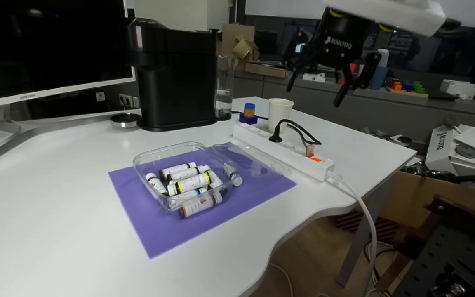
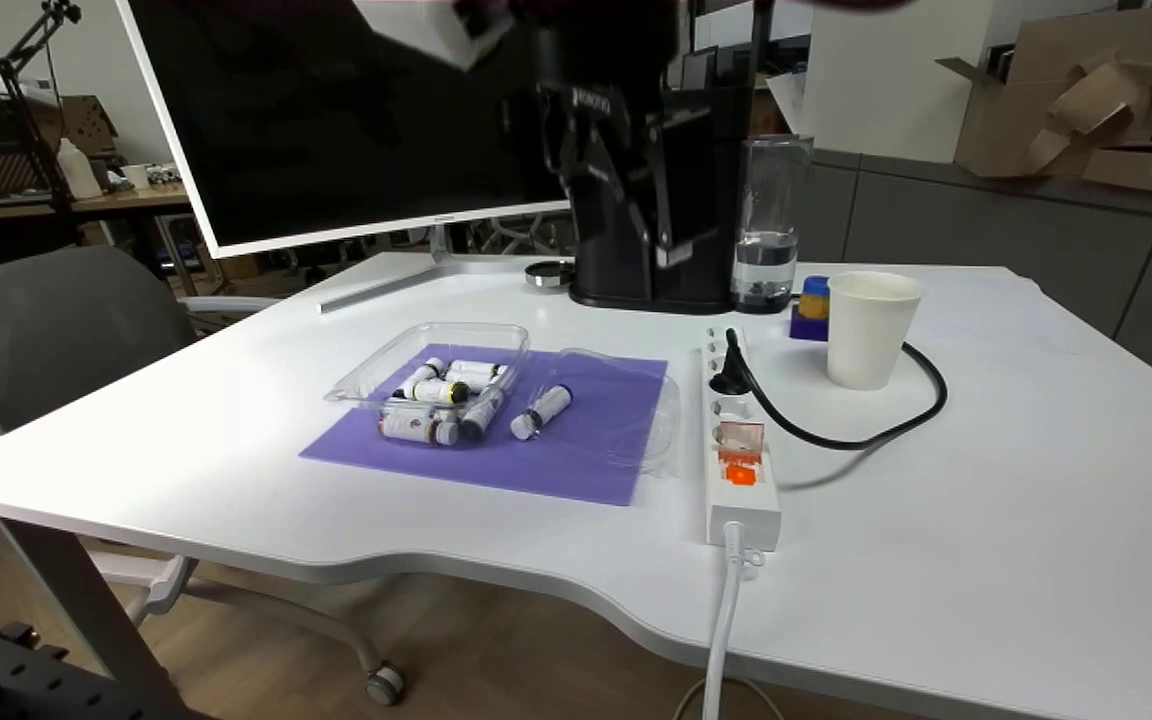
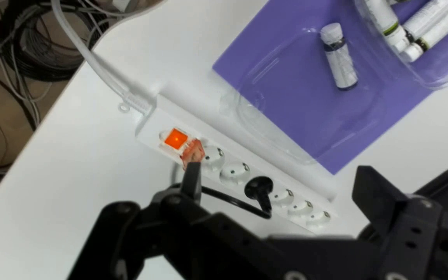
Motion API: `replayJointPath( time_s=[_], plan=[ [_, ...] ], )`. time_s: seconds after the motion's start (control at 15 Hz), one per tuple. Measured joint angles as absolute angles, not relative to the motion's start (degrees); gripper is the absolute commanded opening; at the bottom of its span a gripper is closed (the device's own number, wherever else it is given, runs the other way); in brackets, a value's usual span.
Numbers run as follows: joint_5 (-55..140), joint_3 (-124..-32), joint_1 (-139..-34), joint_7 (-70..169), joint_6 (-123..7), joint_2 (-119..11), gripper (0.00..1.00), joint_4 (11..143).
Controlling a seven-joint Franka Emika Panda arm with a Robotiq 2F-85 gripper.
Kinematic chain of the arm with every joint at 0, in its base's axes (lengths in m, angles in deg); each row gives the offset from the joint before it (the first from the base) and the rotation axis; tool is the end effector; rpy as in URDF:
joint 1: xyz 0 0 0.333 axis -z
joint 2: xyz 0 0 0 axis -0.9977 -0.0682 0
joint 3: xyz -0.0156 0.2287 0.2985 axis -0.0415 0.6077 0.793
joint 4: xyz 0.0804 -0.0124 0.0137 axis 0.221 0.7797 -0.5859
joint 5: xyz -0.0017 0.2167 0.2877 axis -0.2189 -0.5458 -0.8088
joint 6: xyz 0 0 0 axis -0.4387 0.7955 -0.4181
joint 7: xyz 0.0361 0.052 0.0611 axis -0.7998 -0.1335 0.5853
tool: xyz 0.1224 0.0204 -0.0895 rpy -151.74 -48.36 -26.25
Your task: Close the lid of the clear bowl
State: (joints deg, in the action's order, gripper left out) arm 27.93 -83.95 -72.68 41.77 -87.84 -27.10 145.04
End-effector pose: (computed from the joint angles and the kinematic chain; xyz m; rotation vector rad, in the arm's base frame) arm 0.3489 -0.1584 0.3284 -2.7845 1.1956 -0.3975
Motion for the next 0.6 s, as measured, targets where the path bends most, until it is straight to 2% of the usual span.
replayJointPath(
  time_s=[0.2, 0.4, 0.6],
  plan=[
    [28.0, -83.3, -72.6, 39.1, -89.0, -33.0, 1.0, 144.5],
    [28.1, -83.2, -72.6, 38.9, -89.0, -33.5, 1.0, 144.3],
    [18.5, -83.0, -74.5, 40.5, -92.5, -33.8, 1.0, 144.3]
  ],
)
